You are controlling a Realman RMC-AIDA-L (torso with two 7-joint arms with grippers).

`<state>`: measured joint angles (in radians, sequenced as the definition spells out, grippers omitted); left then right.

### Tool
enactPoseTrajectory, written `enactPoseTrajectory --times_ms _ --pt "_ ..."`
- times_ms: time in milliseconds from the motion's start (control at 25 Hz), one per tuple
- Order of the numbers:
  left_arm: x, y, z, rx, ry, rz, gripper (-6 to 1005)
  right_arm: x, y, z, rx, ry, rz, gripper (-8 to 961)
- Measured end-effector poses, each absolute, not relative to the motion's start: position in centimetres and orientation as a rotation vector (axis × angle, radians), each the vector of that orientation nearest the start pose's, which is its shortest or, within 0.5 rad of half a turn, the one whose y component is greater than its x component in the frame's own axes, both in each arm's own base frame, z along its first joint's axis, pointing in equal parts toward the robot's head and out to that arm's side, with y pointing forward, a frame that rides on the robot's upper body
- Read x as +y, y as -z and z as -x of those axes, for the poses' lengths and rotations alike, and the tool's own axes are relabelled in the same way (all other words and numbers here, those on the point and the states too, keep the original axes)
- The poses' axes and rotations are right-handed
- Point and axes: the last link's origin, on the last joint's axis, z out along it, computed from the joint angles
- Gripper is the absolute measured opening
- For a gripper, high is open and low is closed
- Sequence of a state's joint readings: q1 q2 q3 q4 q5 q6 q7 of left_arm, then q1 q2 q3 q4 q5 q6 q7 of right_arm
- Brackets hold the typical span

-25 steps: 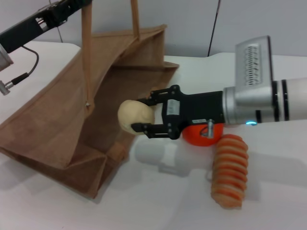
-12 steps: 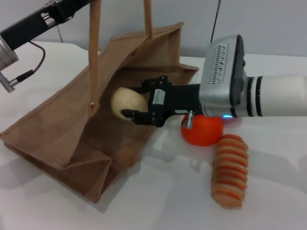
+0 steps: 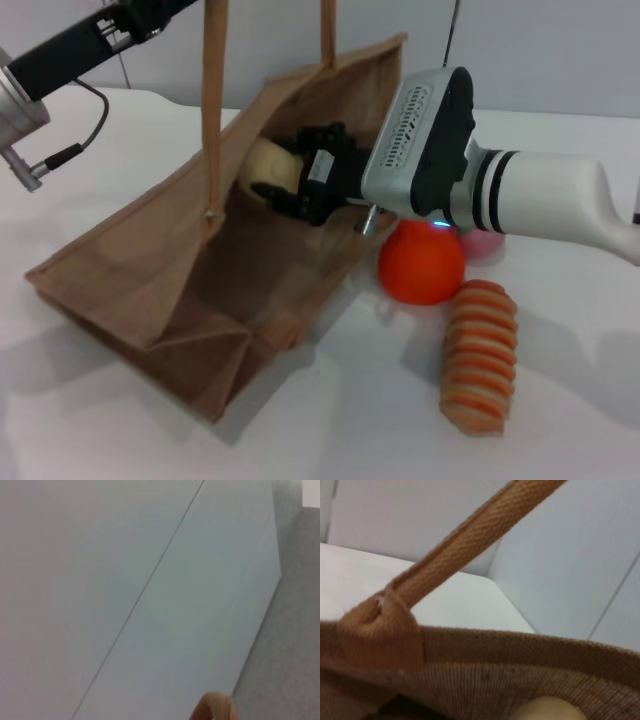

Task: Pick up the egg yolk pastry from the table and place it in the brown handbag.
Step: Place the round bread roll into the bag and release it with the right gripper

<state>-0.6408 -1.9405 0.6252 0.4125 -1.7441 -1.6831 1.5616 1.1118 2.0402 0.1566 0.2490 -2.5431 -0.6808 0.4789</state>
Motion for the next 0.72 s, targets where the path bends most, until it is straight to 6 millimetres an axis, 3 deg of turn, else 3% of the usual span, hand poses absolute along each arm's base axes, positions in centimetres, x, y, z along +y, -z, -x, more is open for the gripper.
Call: enactPoseTrajectory --times_ms 560,720 --pt "37.0 -9.5 22.0 -0.767 1.598 2.253 120 40.8 13.5 -12.8 -0.17 -0.422 2.573 541" --pt "36.6 -10.1 22.9 -0.775 1.604 2.207 119 40.4 13.4 -13.1 -0.157 -0.462 2.574 667"
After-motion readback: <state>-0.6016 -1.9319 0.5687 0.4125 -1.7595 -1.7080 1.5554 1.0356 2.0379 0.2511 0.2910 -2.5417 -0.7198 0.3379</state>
